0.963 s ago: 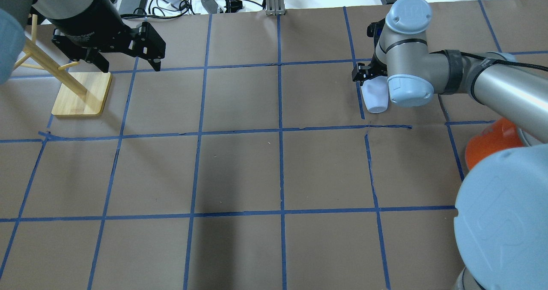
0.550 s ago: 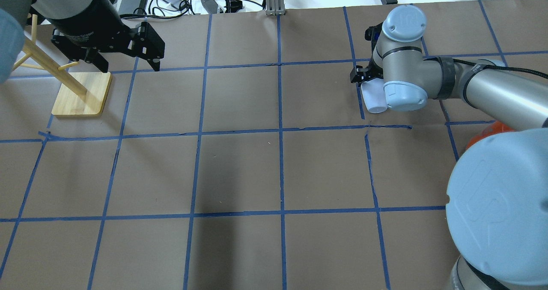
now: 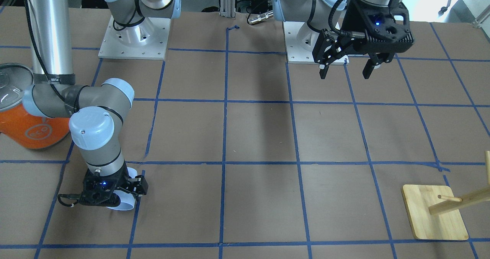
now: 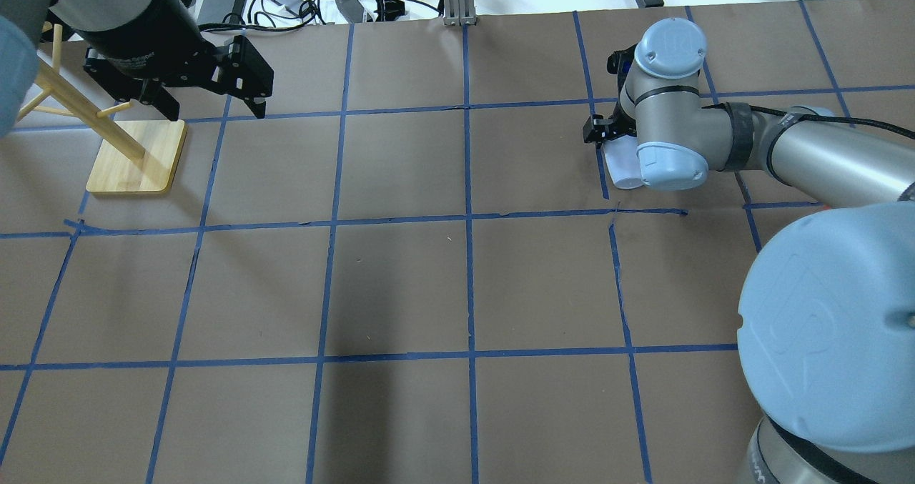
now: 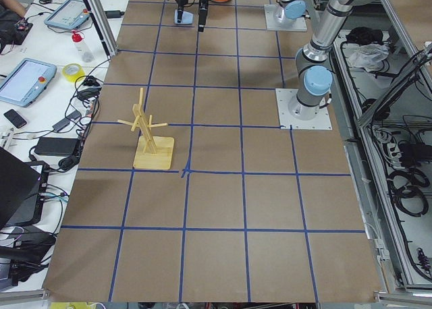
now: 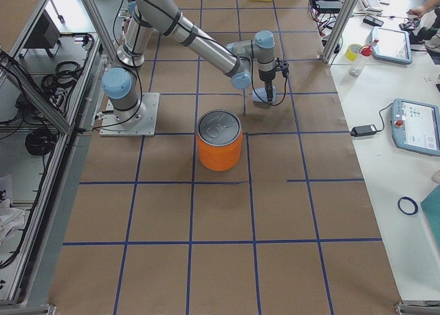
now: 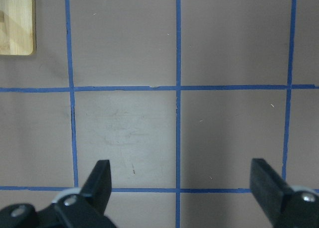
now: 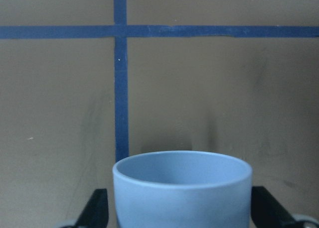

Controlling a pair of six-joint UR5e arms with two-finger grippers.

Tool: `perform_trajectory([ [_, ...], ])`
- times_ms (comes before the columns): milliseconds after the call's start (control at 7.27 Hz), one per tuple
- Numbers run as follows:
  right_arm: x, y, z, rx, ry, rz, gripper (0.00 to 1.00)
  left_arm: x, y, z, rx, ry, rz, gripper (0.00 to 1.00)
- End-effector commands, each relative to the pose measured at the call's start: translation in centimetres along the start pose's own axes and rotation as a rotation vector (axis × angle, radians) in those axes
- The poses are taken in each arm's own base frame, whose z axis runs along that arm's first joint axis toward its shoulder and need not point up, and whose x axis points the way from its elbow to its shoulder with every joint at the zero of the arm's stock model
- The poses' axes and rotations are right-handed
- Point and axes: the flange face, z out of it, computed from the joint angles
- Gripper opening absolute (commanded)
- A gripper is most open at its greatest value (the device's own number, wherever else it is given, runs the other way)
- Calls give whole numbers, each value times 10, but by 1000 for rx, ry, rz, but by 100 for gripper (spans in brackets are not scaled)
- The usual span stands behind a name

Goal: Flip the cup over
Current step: 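Lower the right gripper around the white cup's rim and close, then carry the white cup with the right gripper toward the left arm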

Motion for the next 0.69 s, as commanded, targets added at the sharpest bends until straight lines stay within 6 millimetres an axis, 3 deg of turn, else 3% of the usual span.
perform_trajectory([
  [0, 0, 1, 5, -4, 0, 1, 100, -1, -1, 1, -1, 0, -2, 100],
  [275, -2, 4, 7, -10, -1, 2, 99, -1, -1, 0, 0, 1, -2, 100],
  [413, -3, 6, 8, -13, -1, -1, 90, -1, -1, 0, 0, 1, -2, 100],
  [550, -3, 6, 8, -14, -1, -6, 88, 0, -1, 1, -1, 0, -2, 100],
])
